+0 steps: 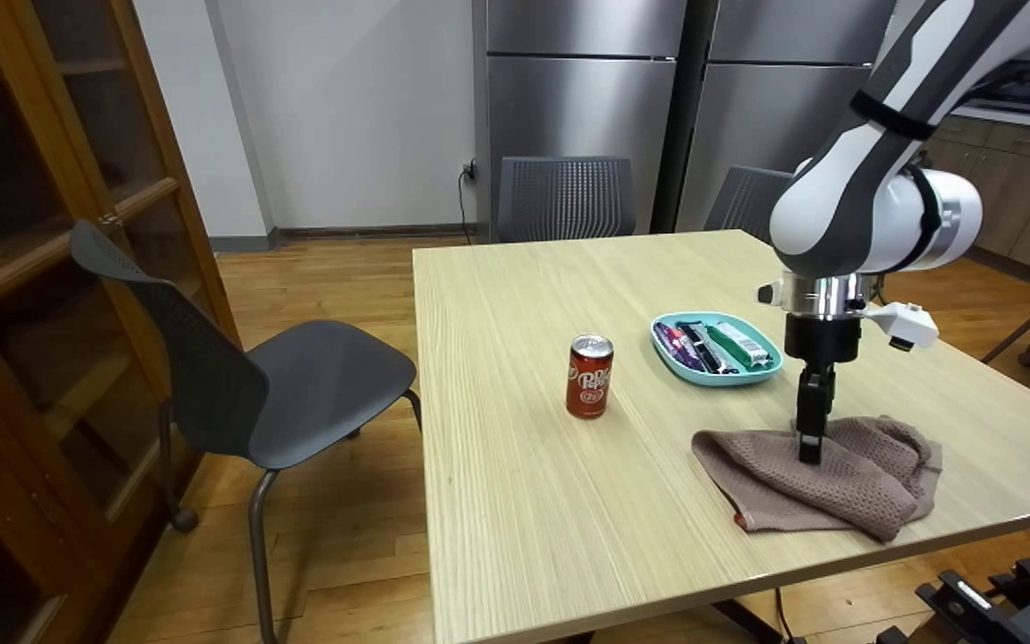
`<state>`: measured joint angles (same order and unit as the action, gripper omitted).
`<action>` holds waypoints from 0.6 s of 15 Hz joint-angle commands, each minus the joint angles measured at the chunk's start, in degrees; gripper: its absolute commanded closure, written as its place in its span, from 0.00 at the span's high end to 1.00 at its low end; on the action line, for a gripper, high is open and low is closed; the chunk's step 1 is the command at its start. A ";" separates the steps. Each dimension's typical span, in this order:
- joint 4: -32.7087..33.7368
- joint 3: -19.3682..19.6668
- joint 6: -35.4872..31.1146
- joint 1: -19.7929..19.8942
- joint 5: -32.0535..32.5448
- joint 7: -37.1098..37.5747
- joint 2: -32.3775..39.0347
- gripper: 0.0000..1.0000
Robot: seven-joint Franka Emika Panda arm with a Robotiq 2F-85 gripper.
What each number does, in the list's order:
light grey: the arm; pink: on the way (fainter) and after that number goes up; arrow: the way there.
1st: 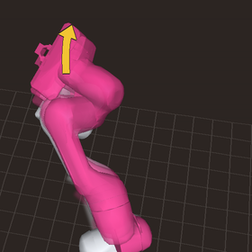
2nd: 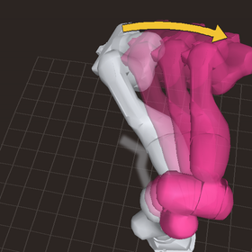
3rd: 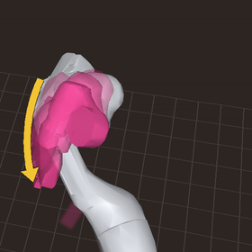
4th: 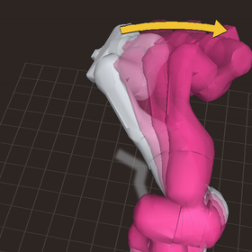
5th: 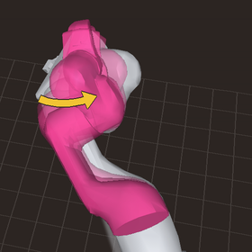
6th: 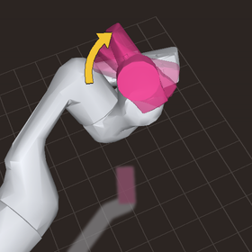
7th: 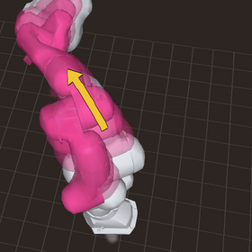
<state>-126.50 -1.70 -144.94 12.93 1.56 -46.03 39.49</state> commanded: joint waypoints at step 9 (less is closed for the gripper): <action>1.78 -0.27 2.43 0.01 0.86 2.14 0.29 0.12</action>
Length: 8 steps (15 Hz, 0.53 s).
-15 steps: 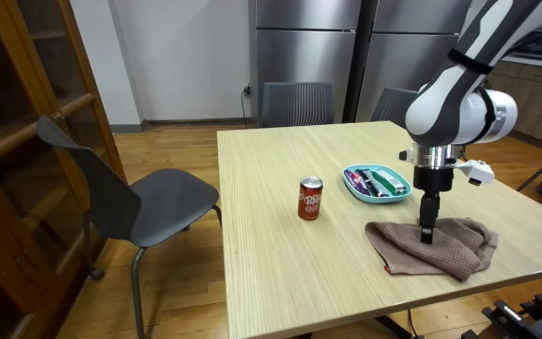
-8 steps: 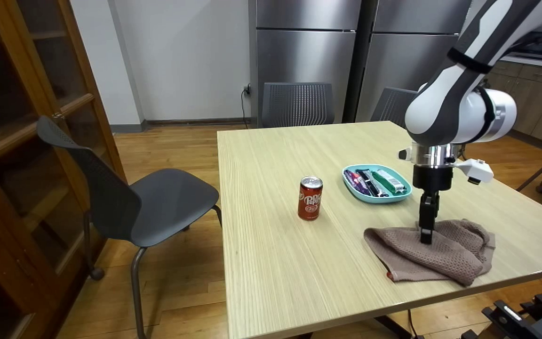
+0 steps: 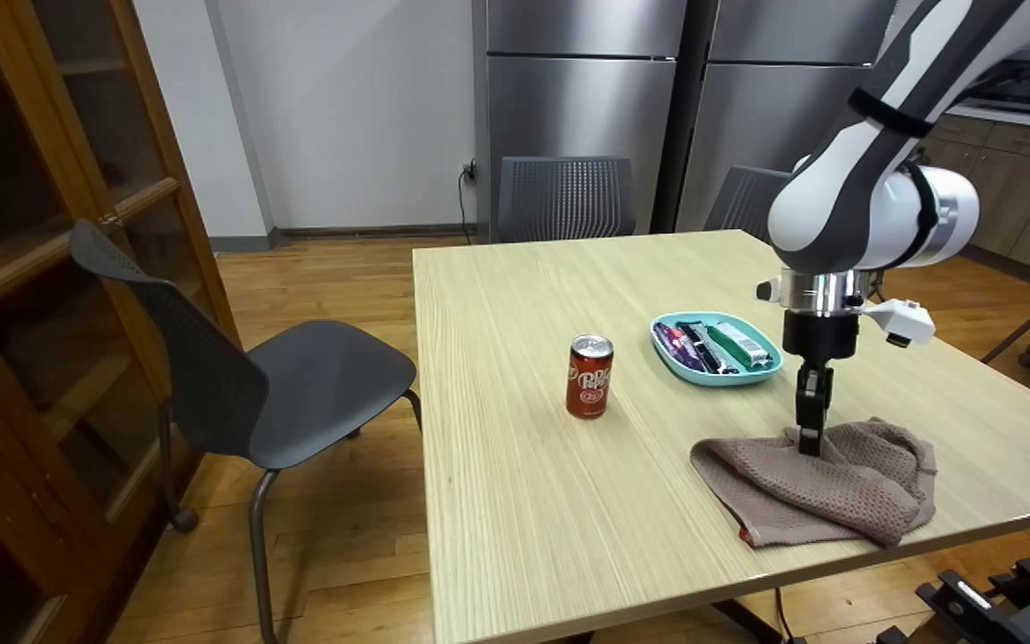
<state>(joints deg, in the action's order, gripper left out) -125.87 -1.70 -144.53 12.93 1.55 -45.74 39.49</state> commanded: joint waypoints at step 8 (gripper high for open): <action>-0.68 -1.12 1.25 0.86 0.13 0.98 -2.16 0.00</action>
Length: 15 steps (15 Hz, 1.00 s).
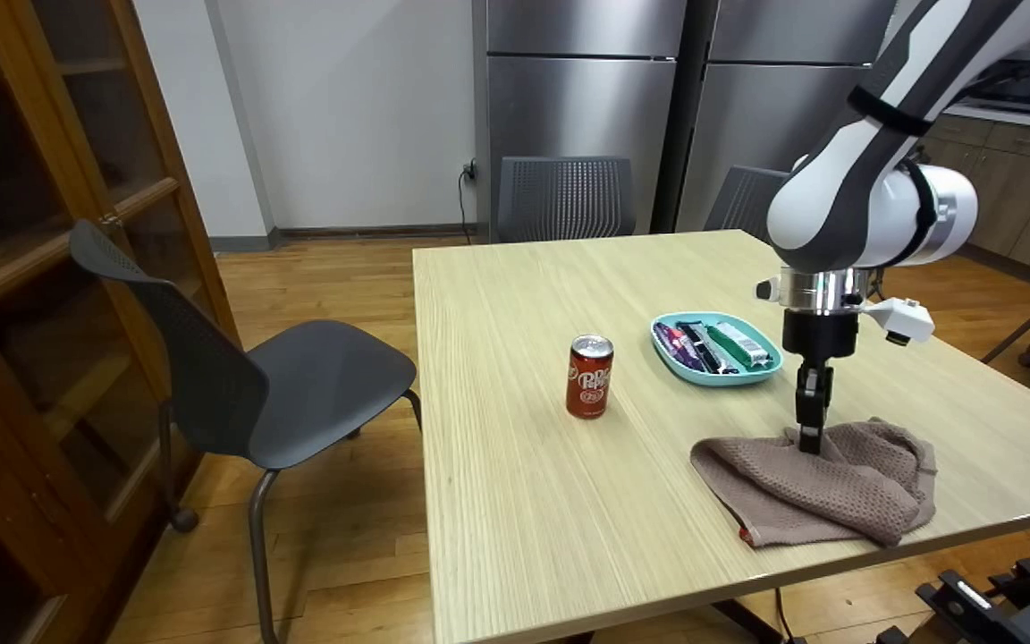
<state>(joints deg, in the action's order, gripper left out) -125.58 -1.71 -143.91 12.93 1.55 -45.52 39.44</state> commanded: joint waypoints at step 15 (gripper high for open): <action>-3.10 -2.35 -0.42 0.69 -0.35 0.13 -7.39 0.01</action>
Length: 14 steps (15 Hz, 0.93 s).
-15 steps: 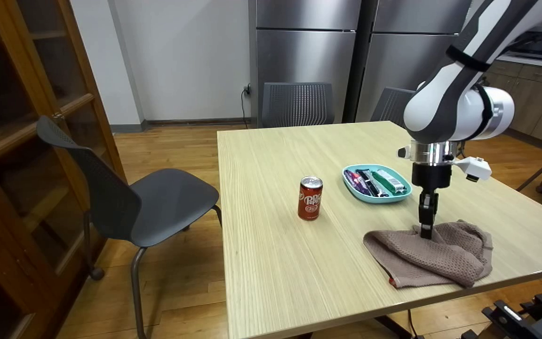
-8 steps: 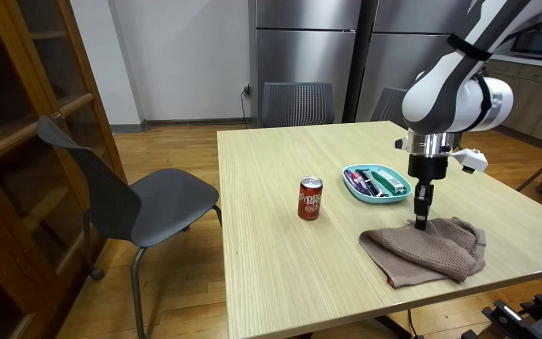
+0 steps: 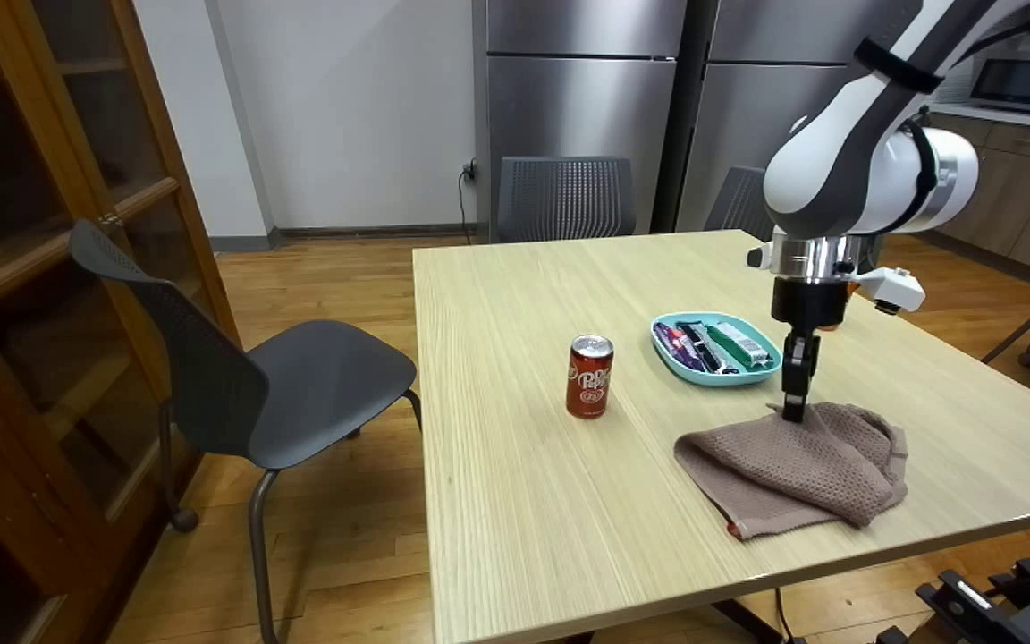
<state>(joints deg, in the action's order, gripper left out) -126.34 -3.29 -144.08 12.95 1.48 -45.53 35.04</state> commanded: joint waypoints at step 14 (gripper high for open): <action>-7.32 -0.42 -5.31 0.22 -0.19 0.58 -9.98 0.01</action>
<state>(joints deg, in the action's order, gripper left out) -129.72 -3.29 -147.37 12.95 1.38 -45.49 30.02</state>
